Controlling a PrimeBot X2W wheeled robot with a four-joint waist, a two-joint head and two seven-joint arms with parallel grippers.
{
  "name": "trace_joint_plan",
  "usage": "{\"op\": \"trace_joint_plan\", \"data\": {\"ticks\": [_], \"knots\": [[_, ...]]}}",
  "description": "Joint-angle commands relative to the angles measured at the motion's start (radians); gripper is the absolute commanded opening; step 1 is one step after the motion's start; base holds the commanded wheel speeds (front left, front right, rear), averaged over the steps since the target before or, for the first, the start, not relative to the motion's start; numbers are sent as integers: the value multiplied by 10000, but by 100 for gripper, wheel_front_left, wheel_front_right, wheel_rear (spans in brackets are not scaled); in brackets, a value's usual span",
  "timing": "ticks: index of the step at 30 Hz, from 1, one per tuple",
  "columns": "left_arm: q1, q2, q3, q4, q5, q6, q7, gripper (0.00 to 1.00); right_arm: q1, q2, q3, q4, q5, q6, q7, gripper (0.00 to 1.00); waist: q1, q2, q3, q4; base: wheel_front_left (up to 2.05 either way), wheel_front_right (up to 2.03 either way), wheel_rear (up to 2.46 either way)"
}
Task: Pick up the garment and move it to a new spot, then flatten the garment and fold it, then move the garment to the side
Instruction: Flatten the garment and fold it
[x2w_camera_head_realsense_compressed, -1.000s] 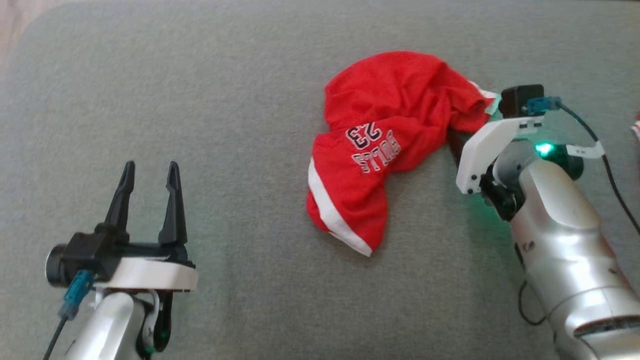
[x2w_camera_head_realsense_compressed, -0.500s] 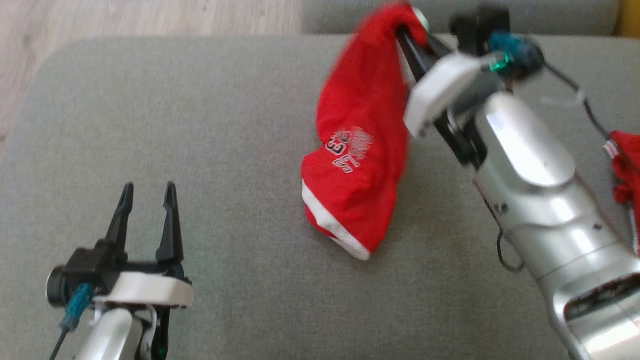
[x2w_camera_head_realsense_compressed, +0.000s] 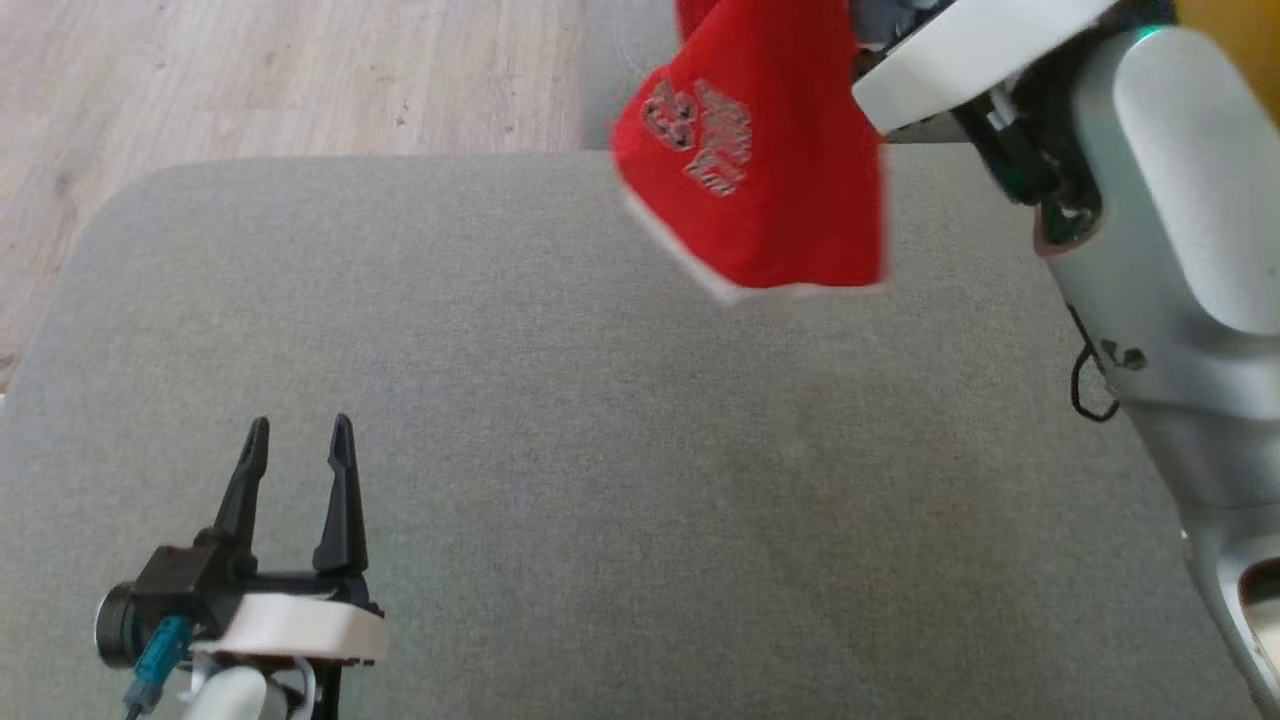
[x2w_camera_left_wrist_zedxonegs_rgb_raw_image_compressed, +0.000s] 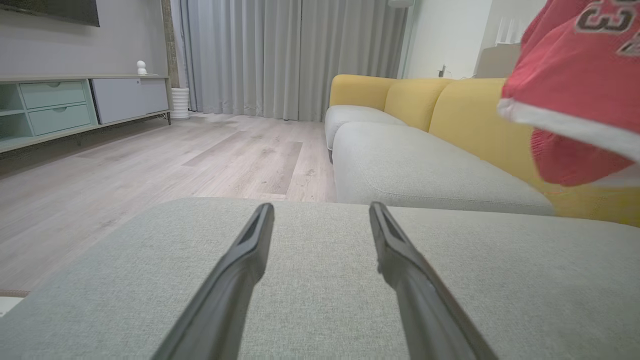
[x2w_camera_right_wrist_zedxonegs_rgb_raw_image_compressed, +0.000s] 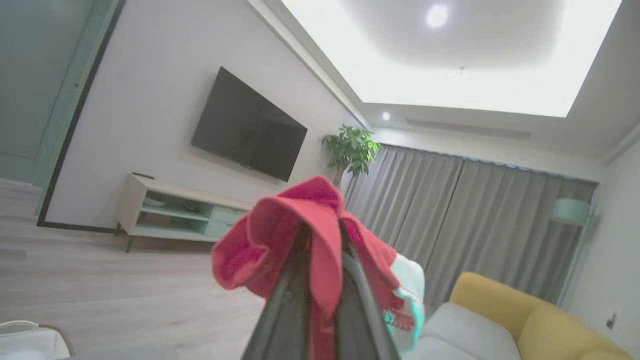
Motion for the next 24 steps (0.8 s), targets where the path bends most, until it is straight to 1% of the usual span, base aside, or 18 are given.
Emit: {"op": "trace_joint_plan", "data": {"ticks": [1,4,7,10,16,17,18,21,24], "knots": [[-362,257,371,-346,95,87,-73,100,-336,159,-43,-422,31,67,141,0,2,0,-13,39,0,0,0],[-430,232,293,-371,97,52,-60,100,-167,265,-17,-640,-47,67,354,0,2,0,18,175,0,0,0],[-556,179,184,-405,113,3,-42,100,196,342,147,-253,87,67,492,0,2,0,182,383,0,0,0],[-680,104,69,-426,132,-29,-16,100,648,410,406,756,365,67,464,0,2,0,450,569,0,0,0],[-1173,-76,-52,-175,148,-247,-53,100,1275,646,927,3625,1547,67,67,0,2,0,1123,847,0,0,0],[-1258,-111,-58,-129,159,-279,-62,100,1263,639,1022,4005,1656,67,-43,32,2,0,1206,879,0,0,0],[-1330,-142,-56,-85,172,-304,-70,100,1254,665,1081,4358,1804,67,-125,100,2,0,1275,891,0,0,0],[-1446,-199,-10,35,219,-331,-91,100,1181,719,1436,5171,2240,67,-48,100,2,0,1360,843,0,0,0],[-1447,-228,33,99,244,-330,-101,100,1153,680,1645,5510,2529,67,130,100,2,0,1316,775,0,0,0]]}}
